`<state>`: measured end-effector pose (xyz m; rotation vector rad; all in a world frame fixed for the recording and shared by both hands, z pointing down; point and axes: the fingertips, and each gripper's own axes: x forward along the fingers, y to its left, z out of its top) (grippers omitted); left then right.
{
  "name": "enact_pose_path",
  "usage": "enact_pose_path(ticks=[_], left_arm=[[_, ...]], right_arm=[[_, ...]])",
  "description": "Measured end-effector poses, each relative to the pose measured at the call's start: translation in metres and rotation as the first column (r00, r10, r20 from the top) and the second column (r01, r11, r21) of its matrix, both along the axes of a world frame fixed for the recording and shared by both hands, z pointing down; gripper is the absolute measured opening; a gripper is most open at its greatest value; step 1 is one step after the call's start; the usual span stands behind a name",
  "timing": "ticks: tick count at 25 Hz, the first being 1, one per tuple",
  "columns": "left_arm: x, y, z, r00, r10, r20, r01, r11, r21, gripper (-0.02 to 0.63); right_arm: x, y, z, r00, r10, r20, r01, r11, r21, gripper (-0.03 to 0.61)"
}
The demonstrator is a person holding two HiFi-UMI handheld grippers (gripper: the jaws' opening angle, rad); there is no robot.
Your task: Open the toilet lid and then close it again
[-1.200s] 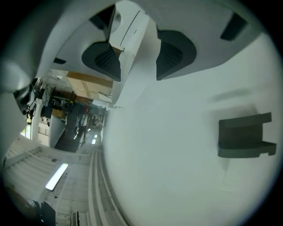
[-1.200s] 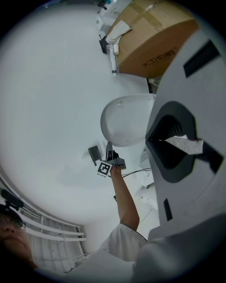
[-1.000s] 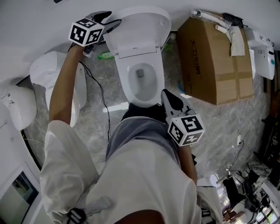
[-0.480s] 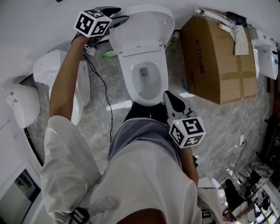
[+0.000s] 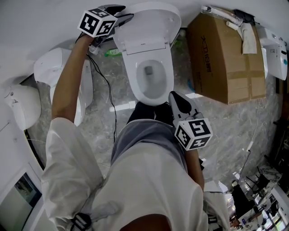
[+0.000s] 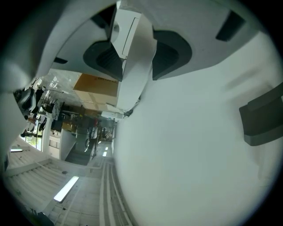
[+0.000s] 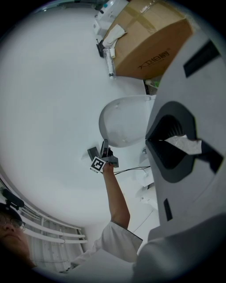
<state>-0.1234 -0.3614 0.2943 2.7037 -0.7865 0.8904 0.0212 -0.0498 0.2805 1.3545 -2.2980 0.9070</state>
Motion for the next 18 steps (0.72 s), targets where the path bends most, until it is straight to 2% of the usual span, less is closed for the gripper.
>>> enact_pose_path(ticks=[18], left_arm=[[0.011, 0.048, 0.002, 1.0, -0.023, -0.005, 0.023, 0.997, 0.073, 0.212]], right_arm=[[0.002, 0.025, 0.0, 1.0, -0.018, 0.01, 0.018, 1.0, 0.011, 0.011]])
